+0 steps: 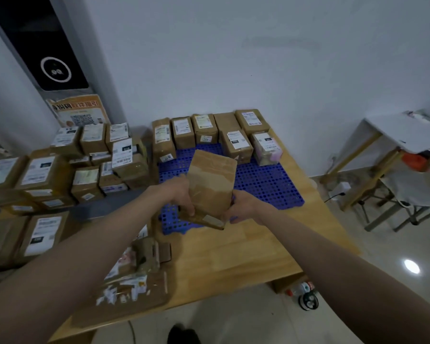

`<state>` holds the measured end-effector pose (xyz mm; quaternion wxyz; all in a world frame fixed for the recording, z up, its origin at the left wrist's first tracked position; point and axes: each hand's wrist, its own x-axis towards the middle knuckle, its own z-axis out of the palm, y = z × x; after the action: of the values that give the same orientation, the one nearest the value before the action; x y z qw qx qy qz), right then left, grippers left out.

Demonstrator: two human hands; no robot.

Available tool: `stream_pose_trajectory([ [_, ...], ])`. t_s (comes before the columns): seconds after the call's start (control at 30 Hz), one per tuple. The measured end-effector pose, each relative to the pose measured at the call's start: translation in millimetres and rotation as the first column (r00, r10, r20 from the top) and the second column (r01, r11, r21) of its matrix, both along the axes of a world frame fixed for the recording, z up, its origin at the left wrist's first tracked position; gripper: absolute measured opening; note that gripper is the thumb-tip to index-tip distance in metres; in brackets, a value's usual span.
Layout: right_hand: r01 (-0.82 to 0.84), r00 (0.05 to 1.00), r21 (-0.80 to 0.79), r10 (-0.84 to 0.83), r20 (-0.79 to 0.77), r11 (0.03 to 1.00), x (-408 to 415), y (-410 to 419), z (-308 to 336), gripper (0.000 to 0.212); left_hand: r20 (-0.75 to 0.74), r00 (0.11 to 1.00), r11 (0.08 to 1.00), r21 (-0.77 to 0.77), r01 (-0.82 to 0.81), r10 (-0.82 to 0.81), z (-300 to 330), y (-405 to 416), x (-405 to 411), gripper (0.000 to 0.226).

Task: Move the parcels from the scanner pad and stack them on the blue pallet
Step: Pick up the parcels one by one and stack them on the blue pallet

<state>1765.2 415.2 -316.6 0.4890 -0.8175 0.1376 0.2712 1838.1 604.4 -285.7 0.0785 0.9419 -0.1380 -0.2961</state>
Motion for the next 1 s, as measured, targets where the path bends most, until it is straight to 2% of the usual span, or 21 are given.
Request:
stream_pose_trajectory([
  [0.13,-0.054,0.998,-0.070,0.051,-0.042,0.996,21,-17,-5,0.068,0.006,1.000,1.000,-0.005,-0.030,0.030,-10,-15,14,0.109],
  [0.27,-0.152,0.988,-0.230,0.141,-0.063,0.961,55,-29,-12,0.072,-0.019,0.998,0.998,-0.012,-0.054,0.054,-22,-31,41,0.109],
  [0.37,-0.173,0.984,-0.276,0.152,-0.094,0.946,84,-39,-21,0.076,-0.051,0.996,0.996,-0.026,-0.081,0.079,-31,-42,67,0.112],
  [0.53,-0.213,0.977,-0.368,0.195,-0.086,0.905,132,-52,-29,0.094,-0.108,0.986,0.991,-0.039,-0.130,0.125,-47,-59,109,0.118],
  [0.87,-0.277,0.961,-0.390,0.252,-0.115,0.878,212,-69,-44,0.095,-0.161,0.957,0.967,-0.047,-0.251,0.241,-67,-74,173,0.118],
  [1.0,-0.315,0.949,-0.384,0.294,-0.114,0.868,249,-77,-47,0.091,-0.174,0.935,0.947,-0.030,-0.319,0.309,-74,-79,200,0.109],
])
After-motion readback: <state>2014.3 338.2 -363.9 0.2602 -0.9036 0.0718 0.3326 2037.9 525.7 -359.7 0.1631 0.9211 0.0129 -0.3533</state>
